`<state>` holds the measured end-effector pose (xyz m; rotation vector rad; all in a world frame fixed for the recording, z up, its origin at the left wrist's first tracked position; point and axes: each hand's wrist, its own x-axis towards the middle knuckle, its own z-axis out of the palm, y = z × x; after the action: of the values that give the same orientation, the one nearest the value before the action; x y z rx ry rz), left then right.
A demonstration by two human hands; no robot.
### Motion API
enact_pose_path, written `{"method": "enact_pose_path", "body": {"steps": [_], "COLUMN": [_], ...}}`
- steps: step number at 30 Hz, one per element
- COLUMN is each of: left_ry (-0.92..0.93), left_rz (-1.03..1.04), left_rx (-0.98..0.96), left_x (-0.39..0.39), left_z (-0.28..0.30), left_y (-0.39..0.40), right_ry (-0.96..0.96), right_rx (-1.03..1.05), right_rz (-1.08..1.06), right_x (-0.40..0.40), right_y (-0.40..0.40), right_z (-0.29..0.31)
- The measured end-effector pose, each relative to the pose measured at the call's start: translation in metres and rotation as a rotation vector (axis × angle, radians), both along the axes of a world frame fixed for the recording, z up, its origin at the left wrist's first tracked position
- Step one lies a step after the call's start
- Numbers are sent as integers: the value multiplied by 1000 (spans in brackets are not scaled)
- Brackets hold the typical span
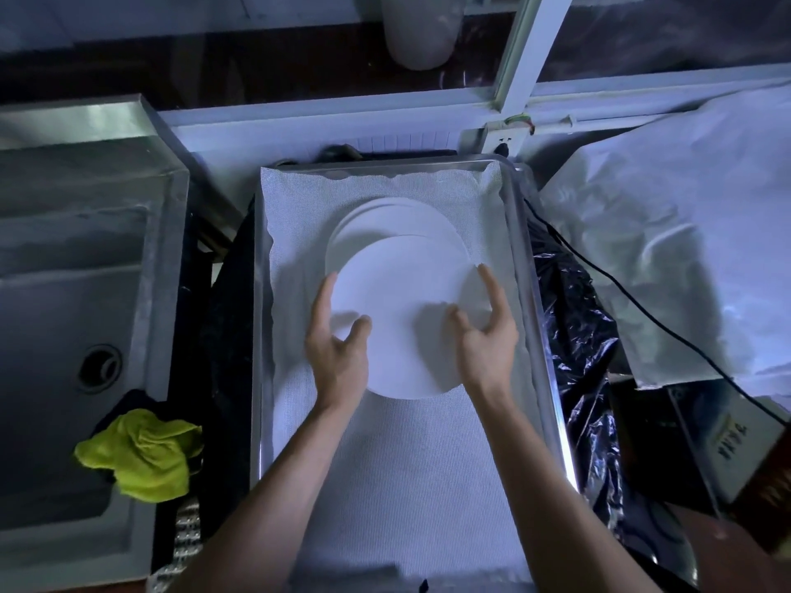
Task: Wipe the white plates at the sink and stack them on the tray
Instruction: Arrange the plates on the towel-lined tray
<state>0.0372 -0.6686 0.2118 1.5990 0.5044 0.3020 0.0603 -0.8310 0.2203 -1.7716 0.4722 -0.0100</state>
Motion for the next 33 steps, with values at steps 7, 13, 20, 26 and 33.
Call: {"method": "enact_pose_path", "body": {"steps": [7,13,20,26,33], "left_ry": [10,15,-82,-162,-167], "left_rz": [19,-22,-212,-438,-689], "left_rx": [-2,19,145,235,214], "left_x": [-23,-49,-79,-116,-170], "left_z": [7,21,41,57,74], "left_y": [-11,-18,-18,-22,-54], "right_ry": [2,-59,-142,-184,-192], "right_rx": [14,7,-53,-122,-174], "right_rz": [7,5,-118,-313,-577], "right_x": [-24,-54,-118,-191,-282], "right_y": [-11,-19,-22,-21,-35], "right_z": [6,25,45,60,74]}}
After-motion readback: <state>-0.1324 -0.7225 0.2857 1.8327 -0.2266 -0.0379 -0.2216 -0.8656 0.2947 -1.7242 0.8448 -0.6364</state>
